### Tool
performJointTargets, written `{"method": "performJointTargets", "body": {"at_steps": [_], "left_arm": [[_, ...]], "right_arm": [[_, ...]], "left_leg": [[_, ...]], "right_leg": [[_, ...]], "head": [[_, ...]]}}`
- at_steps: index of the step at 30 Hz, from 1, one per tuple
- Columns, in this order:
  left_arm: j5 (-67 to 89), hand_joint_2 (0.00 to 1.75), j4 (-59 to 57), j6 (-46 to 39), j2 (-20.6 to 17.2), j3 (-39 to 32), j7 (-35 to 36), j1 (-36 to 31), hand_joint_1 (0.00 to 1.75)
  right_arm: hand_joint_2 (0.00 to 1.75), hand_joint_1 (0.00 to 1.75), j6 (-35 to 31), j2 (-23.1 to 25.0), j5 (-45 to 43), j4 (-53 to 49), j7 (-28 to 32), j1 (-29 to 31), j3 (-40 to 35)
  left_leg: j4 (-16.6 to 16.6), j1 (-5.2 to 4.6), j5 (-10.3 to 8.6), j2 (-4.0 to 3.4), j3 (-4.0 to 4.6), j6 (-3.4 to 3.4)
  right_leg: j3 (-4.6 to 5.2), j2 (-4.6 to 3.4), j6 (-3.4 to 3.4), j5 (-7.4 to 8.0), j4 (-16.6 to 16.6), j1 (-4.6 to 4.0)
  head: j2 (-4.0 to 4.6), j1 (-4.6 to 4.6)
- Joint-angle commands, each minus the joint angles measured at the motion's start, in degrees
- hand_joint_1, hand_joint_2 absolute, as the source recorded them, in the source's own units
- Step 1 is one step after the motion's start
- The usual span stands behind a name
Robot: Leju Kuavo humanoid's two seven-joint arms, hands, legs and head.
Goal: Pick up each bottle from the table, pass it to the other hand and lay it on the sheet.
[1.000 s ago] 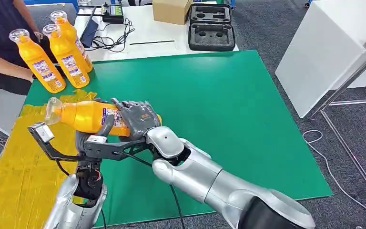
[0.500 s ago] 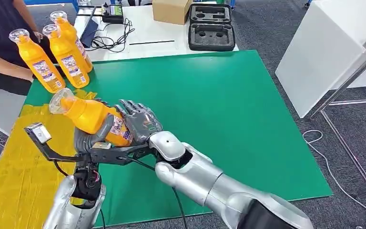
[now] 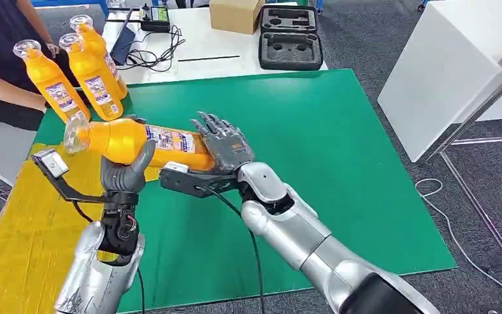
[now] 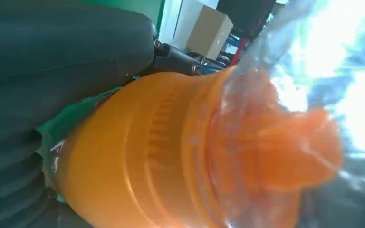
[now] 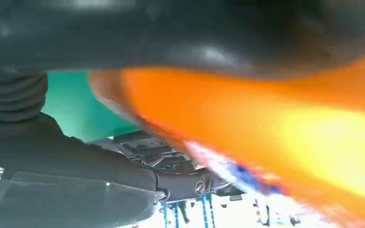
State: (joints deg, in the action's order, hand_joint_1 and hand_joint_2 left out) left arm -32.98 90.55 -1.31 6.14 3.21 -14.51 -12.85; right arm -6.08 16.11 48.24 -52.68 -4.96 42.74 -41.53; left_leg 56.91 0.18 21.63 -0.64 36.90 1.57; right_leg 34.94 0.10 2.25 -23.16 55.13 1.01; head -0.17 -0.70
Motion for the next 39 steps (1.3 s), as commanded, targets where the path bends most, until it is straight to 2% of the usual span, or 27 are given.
{"method": "performJointTargets", "body": {"at_steps": [1,4,5,8,10,14,20,23,25,26,27,30,34,35,36,39], "left_arm": [[0.37,1.75,-7.44,1.07,-0.63,-0.11,0.41,-3.7,1.75],[0.53,1.75,-8.48,1.01,-1.17,-0.05,0.04,-4.63,1.75],[0.55,1.75,-8.92,0.96,-1.44,-0.27,-0.01,-4.92,1.75],[0.92,1.75,-10.0,0.61,-2.04,-1.15,-0.54,-5.47,1.75],[1.44,1.75,-11.23,0.04,-2.39,-2.69,-1.25,-5.76,1.75],[1.61,1.75,-11.78,0.43,-2.36,-5.02,-1.91,-5.32,1.75],[1.75,1.75,-11.71,0.53,-2.44,-5.68,-1.94,-5.3,1.75],[4.5,1.75,-11.64,-2.21,-3.35,-6.89,-4.02,-5.69,1.75],[9.45,1.75,-11.79,-6.19,-4.62,-8.29,-6.26,-6.01,1.75],[9.29,1.75,-11.93,-6.1,-4.97,-9.0,-6.23,-6.19,1.75],[12.38,1.75,-12.01,-7.65,-5.43,-9.49,-7.26,-6.31,1.75],[29.52,1.75,-12.44,-22.02,-7.83,-11.22,-12.84,-7.39,1.75],[47.63,1.75,-16.48,-34.27,-13.37,-13.8,-13.98,-8.87,1.75],[50.52,1.75,-17.3,-36.12,-14.2,-14.27,-14.31,-9.07,1.75],[59.39,1.75,-18.61,-38.69,-14.67,-16.88,-14.73,-9.41,1.75],[74.35,1.75,-19.78,-38.69,-12.64,-24.17,-16.98,-10.19,1.75]], "right_arm": [[0.0,0.0,-0.68,-4.73,0.83,-3.56,-0.64,-0.08,6.09],[0.0,0.0,-0.81,-4.96,0.53,-4.87,-0.26,-0.63,7.23],[0.0,0.0,-0.82,-5.19,0.37,-5.67,-0.07,-0.72,7.51],[0.0,0.0,0.03,-5.89,-0.84,-9.15,0.37,-1.43,8.62],[0.0,0.0,0.35,-6.63,-2.51,-14.26,1.23,-2.96,10.21],[0.0,0.0,2.63,-7.79,-2.32,-19.59,0.53,-4.8,11.75],[0.0,0.0,3.15,-7.62,-2.44,-18.51,0.83,-4.52,11.94],[0.0,0.0,2.63,-7.7,-3.71,-17.64,3.06,-4.06,12.07],[0.0,0.0,2.11,-8.63,-5.1,-20.44,4.36,-4.82,12.91],[0.0,0.0,2.49,-9.13,-5.58,-21.6,4.43,-5.06,13.27],[0.0,0.0,2.84,-9.43,-6.2,-22.82,4.52,-5.43,13.68],[0.0,0.0,3.77,-11.75,-9.86,-27.66,5.96,-6.91,15.85],[0.0,0.0,6.45,-14.07,-13.7,-28.87,7.48,-6.46,17.74],[0.0,0.0,6.55,-14.34,-14.0,-28.42,7.63,-6.2,17.74],[0.0,0.0,6.78,-14.68,-14.72,-27.88,8.01,-5.91,17.61],[0.0,0.0,6.45,-15.96,-16.44,-27.08,8.55,-6.03,16.63]], "left_leg": [[-0.03,0.03,0.07,0.26,-0.22,-0.06],[0.06,0.1,0.16,0.38,-0.35,-0.08],[0.03,0.07,0.12,0.16,-0.26,-0.06],[0.02,0.06,0.06,0.16,-0.14,-0.06],[0.07,0.07,0.16,0.25,-0.33,-0.09],[0.01,0.06,0.09,0.12,-0.17,-0.06],[0.08,0.08,0.23,0.07,-0.35,-0.09],[0.0,0.05,0.05,0.02,-0.07,-0.05],[0.07,0.08,0.2,0.08,-0.35,-0.1],[0.04,0.08,0.13,0.03,-0.19,-0.09],[0.09,0.1,0.21,0.08,-0.31,-0.11],[0.04,0.09,0.08,0.11,-0.1,-0.07],[0.11,0.13,0.26,0.11,-0.38,-0.12],[0.03,0.09,0.12,0.04,-0.2,-0.08],[0.06,0.1,0.18,0.11,-0.32,-0.1],[0.0,0.07,0.11,-0.05,-0.22,-0.06]], "right_leg": [[-0.27,0.22,-0.09,-0.14,-0.02,-0.03],[-0.46,0.37,-0.13,-0.25,0.0,-0.1],[-0.3,0.16,-0.1,-0.16,0.0,-0.07],[-0.17,0.17,-0.09,-0.12,0.01,-0.06],[-0.37,0.24,-0.15,-0.25,0.07,-0.07],[-0.21,0.12,-0.09,-0.13,-0.01,-0.06],[-0.39,0.06,-0.14,-0.24,0.05,-0.07],[-0.09,0.04,-0.08,-0.07,-0.01,-0.04],[-0.37,0.06,-0.16,-0.23,0.05,-0.07],[-0.22,0.03,-0.12,-0.14,0.02,-0.08],[-0.34,0.06,-0.16,-0.23,0.07,-0.09],[-0.14,0.12,-0.1,-0.13,0.02,-0.08],[-0.41,0.09,-0.17,-0.28,0.09,-0.12],[-0.21,0.04,-0.11,-0.15,0.03,-0.08],[-0.35,0.11,-0.14,-0.23,0.06,-0.09],[-0.2,-0.04,-0.1,-0.1,-0.01,-0.06]], "head": [[0.0,-0.02],[0.0,0.02],[0.0,-0.02],[0.0,-0.02],[0.0,0.0],[0.0,0.0],[0.0,-0.04],[0.0,-0.02],[0.0,0.0],[0.0,0.0],[0.0,0.0],[0.0,-0.02],[0.0,-0.02],[0.0,0.0],[0.0,-0.02],[0.0,0.0]]}}
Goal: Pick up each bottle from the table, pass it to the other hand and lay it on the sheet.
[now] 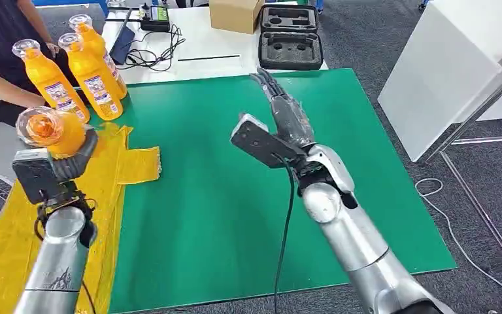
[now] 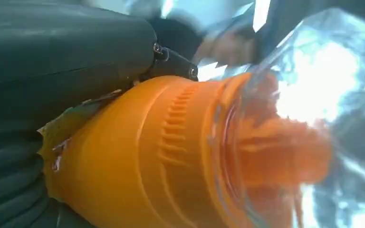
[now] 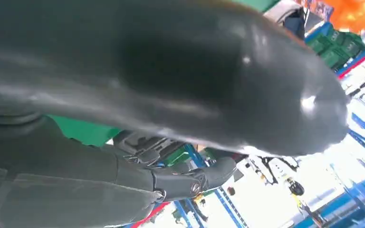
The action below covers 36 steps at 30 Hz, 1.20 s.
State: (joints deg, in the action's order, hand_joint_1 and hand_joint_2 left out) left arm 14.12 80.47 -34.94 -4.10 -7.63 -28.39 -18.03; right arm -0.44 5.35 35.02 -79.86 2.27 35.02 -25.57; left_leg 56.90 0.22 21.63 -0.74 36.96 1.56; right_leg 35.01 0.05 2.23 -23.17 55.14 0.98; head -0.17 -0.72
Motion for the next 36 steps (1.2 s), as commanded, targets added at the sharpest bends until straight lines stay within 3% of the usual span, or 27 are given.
{"method": "performJointTargets", "body": {"at_steps": [1,8,12,21,24,26,34,35,36], "left_arm": [[31.96,1.75,-10.26,-5.06,-2.07,-15.1,-3.23,-5.29,1.75],[39.74,1.75,-11.04,-5.06,-1.23,-17.04,-3.18,-5.74,1.75],[47.91,1.75,-18.42,-5.06,-2.74,-15.28,0.53,-6.06,1.75],[53.25,1.75,-26.42,-5.06,-2.46,-14.18,1.89,-7.65,1.75],[56.39,1.75,-31.59,-5.06,-2.07,-13.56,2.92,-9.15,1.75],[55.89,1.75,-34.65,-5.06,-2.66,-10.94,5.12,-7.62,1.75],[54.91,1.75,-40.08,-5.06,-1.87,-11.64,3.49,-3.66,1.75],[54.91,1.75,-40.08,-5.06,-1.87,-11.64,3.49,-3.66,1.75],[55.36,1.75,-40.37,-5.06,-0.99,-11.9,3.26,-2.56,1.75]], "right_arm": [[0.0,0.0,0.73,-5.41,-3.77,0.37,1.58,1.59,0.5],[0.0,0.0,0.72,-5.62,-4.26,0.69,1.86,1.69,-0.13],[0.0,0.0,1.55,-5.46,-5.39,1.67,1.44,3.48,-1.25],[0.0,0.0,2.11,-5.54,-5.67,1.23,0.74,3.76,-1.22],[0.0,0.0,2.66,-5.7,-5.63,1.22,0.15,4.43,-1.48],[0.0,0.0,3.61,-5.19,-5.88,2.43,0.59,5.04,-1.63],[0.0,0.0,4.48,-2.3,-5.3,8.67,2.83,8.93,-3.12],[0.0,0.0,4.48,-2.3,-5.3,8.67,2.83,8.93,-3.12],[0.0,0.0,4.53,-1.55,-5.34,9.75,2.74,9.76,-3.14]], "left_leg": [[0.08,0.07,0.21,0.03,-0.4,-0.08],[-0.02,0.0,0.06,0.1,-0.17,-0.05],[-0.02,-0.02,0.07,0.15,-0.23,-0.05],[0.07,0.03,0.21,0.27,-0.48,-0.1],[0.03,0.0,0.08,0.16,-0.2,-0.05],[0.02,-0.02,0.12,0.21,-0.31,-0.06],[-0.01,-0.07,0.23,-0.08,-0.51,-0.08],[-0.07,-0.08,0.03,-0.03,-0.16,-0.02],[-0.02,-0.05,0.21,-0.02,-0.5,-0.09]], "right_leg": [[-0.42,-0.03,-0.13,-0.17,0.03,-0.07],[-0.18,0.06,-0.07,-0.07,-0.01,0.0],[-0.23,0.11,-0.08,-0.1,0.01,0.03],[-0.53,0.2,-0.15,-0.27,0.08,-0.02],[-0.23,0.12,-0.08,-0.11,0.03,0.01],[-0.34,0.16,-0.09,-0.17,0.05,0.02],[-0.45,-0.16,-0.12,-0.18,0.04,0.07],[-0.13,-0.07,-0.04,-0.03,-0.02,0.07],[-0.46,-0.09,-0.12,-0.19,0.03,0.04]], "head": [[0.0,0.0],[0.0,0.02],[0.0,0.02],[0.0,0.02],[0.0,0.02],[0.0,0.02],[0.0,0.02],[0.0,0.02],[0.0,0.0]]}}
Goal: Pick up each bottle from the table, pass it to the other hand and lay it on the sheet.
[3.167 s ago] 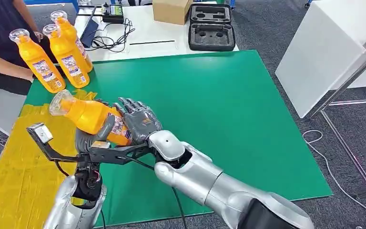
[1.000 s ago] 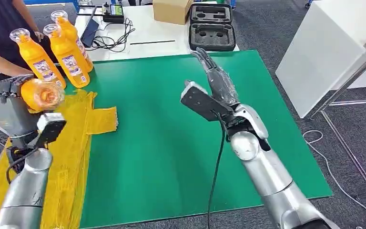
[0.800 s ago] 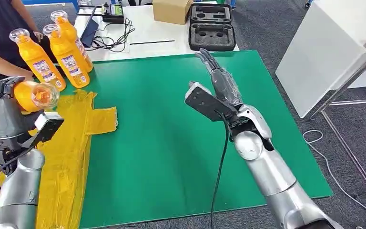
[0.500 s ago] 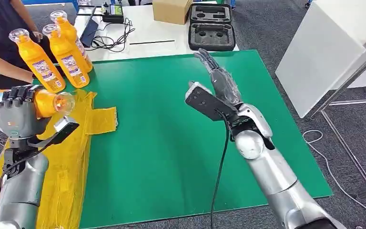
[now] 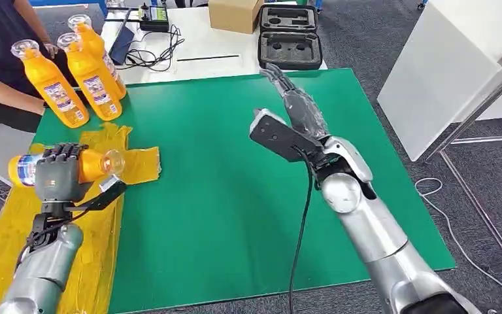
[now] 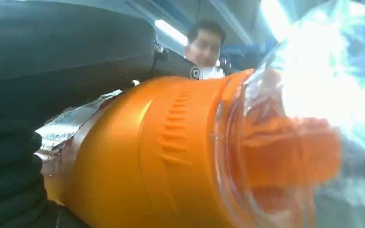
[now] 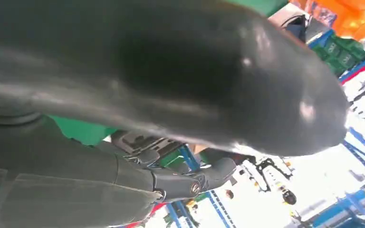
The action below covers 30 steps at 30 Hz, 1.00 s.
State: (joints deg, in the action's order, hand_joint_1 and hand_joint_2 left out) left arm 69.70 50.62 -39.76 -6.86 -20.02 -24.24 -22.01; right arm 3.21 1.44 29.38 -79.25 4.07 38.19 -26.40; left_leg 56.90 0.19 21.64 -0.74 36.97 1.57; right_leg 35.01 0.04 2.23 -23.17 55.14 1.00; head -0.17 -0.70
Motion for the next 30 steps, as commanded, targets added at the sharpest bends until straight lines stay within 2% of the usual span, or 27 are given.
{"method": "performJointTargets", "body": {"at_steps": [1,2,8,13,14,15,17,20,30], "left_arm": [[-0.22,1.75,-10.51,-0.24,1.77,0.49,-0.89,1.42,1.75],[-0.03,1.75,-10.73,-0.24,2.78,0.49,-1.1,2.28,1.75],[-1.17,1.75,-12.19,-0.24,2.89,2.1,-0.91,2.55,1.75],[-2.05,1.75,-14.42,-0.24,3.5,5.27,-0.26,3.97,1.75],[-2.05,1.75,-14.42,-0.24,3.5,5.27,-0.26,3.97,1.24],[-1.73,0.0,-16.0,-0.24,3.86,5.31,-0.53,3.68,0.0],[0.37,0.0,-20.0,-0.24,3.97,5.94,0.75,2.69,0.0],[0.37,0.0,-20.0,-0.24,3.97,5.94,0.75,2.69,0.0],[-0.56,0.0,-19.82,-0.24,4.12,7.03,0.47,2.79,0.0]], "right_arm": [[0.0,0.0,0.88,2.36,0.3,9.14,0.94,6.59,-2.31],[0.0,0.0,0.86,2.61,0.19,9.94,1.15,7.12,-2.46],[0.0,0.0,2.19,3.41,1.47,9.39,2.68,6.3,-1.04],[0.0,0.0,2.11,3.47,0.61,9.91,2.46,7.16,-1.91],[0.0,0.0,2.11,3.47,0.61,9.91,2.46,7.16,-1.91],[0.0,0.0,2.19,3.45,0.44,10.16,2.49,7.35,-2.1],[0.0,0.0,2.16,3.7,0.38,11.56,2.55,8.02,-2.87],[0.0,0.0,2.16,3.7,0.38,11.56,2.55,8.02,-2.87],[0.0,0.0,1.82,3.75,0.23,12.17,2.57,8.15,-2.86]], "left_leg": [[-0.02,0.0,0.1,0.03,-0.28,-0.06],[0.01,0.0,0.2,0.03,-0.46,-0.08],[-0.03,-0.02,0.08,0.06,-0.24,-0.03],[0.01,0.0,0.19,0.09,-0.42,-0.07],[0.0,0.0,0.13,0.08,-0.29,-0.06],[0.06,0.03,0.21,0.14,-0.4,-0.08],[-0.06,-0.05,0.08,0.07,-0.28,-0.04],[-0.02,-0.03,0.19,0.08,-0.52,-0.08],[-0.05,-0.04,0.07,0.21,-0.52,-0.05]], "right_leg": [[-0.25,0.0,-0.08,-0.1,0.0,0.0],[-0.42,-0.01,-0.12,-0.2,0.03,0.0],[-0.23,0.04,-0.06,-0.1,-0.01,0.04],[-0.41,0.03,-0.12,-0.19,0.03,0.02],[-0.3,0.05,-0.09,-0.14,0.01,0.01],[-0.43,0.09,-0.13,-0.23,0.06,-0.01],[-0.27,0.04,-0.07,-0.1,-0.01,0.06],[-0.52,0.02,-0.12,-0.19,0.03,0.04],[-0.57,0.11,-0.1,-0.11,-0.01,0.06]], "head": [[0.0,0.0],[0.0,0.0],[0.0,0.0],[0.0,-0.02],[0.0,0.0],[0.0,0.0],[0.0,-0.02],[0.0,-0.02],[0.0,0.0]]}}
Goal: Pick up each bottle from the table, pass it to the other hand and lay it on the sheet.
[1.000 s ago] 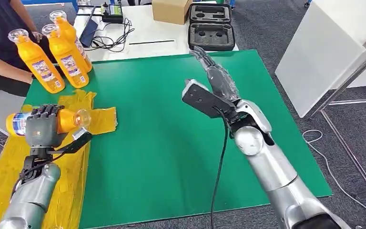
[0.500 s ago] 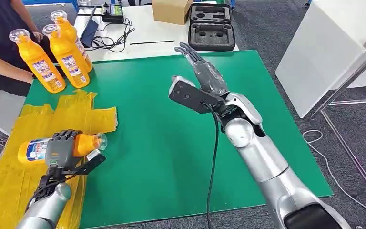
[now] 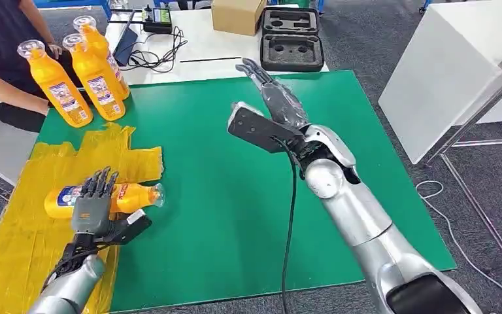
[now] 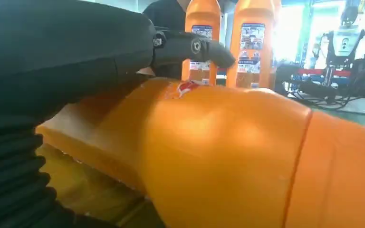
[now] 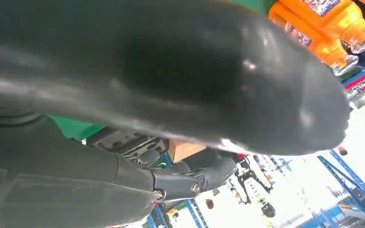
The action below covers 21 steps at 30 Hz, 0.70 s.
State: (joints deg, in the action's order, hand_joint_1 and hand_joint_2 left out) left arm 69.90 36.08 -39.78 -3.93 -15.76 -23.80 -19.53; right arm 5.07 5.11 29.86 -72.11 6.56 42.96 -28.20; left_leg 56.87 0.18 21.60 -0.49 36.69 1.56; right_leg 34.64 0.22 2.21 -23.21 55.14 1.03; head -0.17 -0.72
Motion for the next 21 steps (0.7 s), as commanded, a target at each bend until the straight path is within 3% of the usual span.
{"method": "performJointTargets", "body": {"at_steps": [1,13,19,21], "left_arm": [[-1.01,0.0,-5.27,-0.22,1.23,2.97,0.14,0.37,0.0],[-9.1,0.0,-1.45,-0.22,-0.69,9.99,-1.67,-0.3,0.0],[-18.62,0.0,14.14,-0.22,-1.78,10.96,-4.59,5.64,0.0],[-26.78,0.0,27.96,-0.22,-3.44,12.13,-2.71,8.44,0.0]], "right_arm": [[0.0,0.0,-0.09,0.0,-0.28,4.98,0.09,3.32,-1.06],[0.0,0.0,-0.71,-1.5,-0.53,3.51,-0.36,1.84,-0.63],[0.0,0.0,-1.21,-0.82,-1.25,5.8,0.32,3.37,-1.14],[0.0,0.0,-1.35,-0.96,-1.39,5.9,0.29,3.77,-1.08]], "left_leg": [[0.01,-0.01,0.15,-0.03,-0.32,-0.06],[0.02,0.04,0.05,0.08,-0.2,-0.05],[0.08,0.07,0.16,-0.08,-0.26,-0.09],[0.17,0.1,0.22,-0.07,-0.21,-0.11]], "right_leg": [[-0.29,-0.07,-0.1,-0.12,0.01,0.01],[-0.18,0.06,-0.07,-0.07,0.0,-0.04],[-0.22,-0.12,-0.11,-0.11,0.03,-0.07],[-0.17,-0.12,-0.12,-0.15,0.1,-0.1]], "head": [[0.0,0.0],[0.0,0.02],[0.0,0.02],[0.0,0.02]]}}
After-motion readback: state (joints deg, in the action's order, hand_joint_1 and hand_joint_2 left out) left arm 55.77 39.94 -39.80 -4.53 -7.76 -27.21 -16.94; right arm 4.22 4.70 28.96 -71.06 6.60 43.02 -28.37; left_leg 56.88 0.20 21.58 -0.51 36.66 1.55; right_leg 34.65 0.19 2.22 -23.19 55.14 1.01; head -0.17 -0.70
